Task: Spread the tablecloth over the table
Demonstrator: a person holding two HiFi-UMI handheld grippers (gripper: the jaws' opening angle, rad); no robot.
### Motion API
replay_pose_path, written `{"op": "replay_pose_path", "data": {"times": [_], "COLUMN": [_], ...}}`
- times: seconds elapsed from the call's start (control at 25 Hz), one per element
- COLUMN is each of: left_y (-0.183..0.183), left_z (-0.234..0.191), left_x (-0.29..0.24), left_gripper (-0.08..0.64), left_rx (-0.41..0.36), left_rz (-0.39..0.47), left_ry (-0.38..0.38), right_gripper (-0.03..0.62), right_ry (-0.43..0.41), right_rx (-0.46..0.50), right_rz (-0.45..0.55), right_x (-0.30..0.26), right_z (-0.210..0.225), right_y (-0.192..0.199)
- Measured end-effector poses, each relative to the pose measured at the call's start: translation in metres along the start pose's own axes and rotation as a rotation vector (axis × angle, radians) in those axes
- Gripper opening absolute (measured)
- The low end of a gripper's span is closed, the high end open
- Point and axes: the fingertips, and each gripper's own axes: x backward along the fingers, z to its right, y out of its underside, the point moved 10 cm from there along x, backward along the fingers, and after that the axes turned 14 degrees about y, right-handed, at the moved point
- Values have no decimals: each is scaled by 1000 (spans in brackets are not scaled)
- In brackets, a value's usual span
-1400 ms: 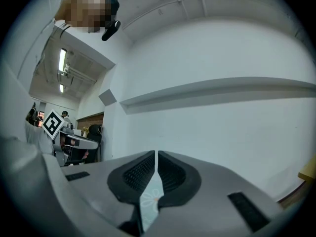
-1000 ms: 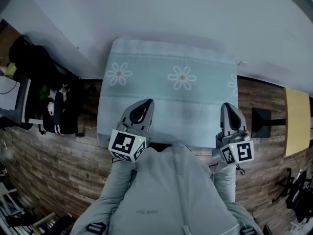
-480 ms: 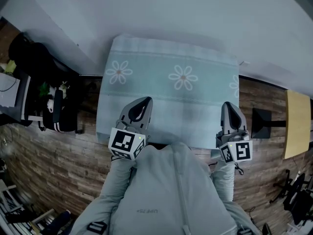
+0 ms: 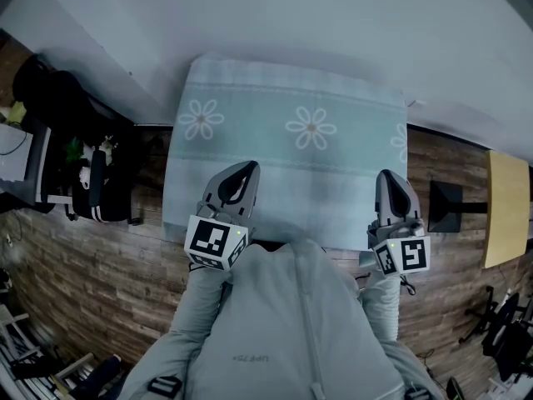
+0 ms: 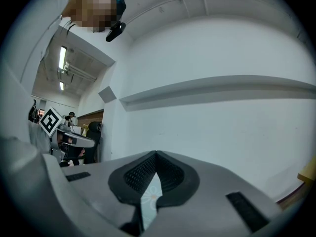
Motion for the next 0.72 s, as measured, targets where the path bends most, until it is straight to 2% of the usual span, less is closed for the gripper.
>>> {"op": "replay_pose_path", "data": {"times": [0.72], "left_y": [1], "left_z": [-2], "left_x": [5], "left_gripper": [25], "left_rx": [-4], "left_rz": [-2], "left_ry": [-6], "right_gripper": [21], "right_ry": [-16], "right_rx": [27], "right_rz": [-10], "right_x": [-1], "right_z": [-6], "right_y": [-1]}}
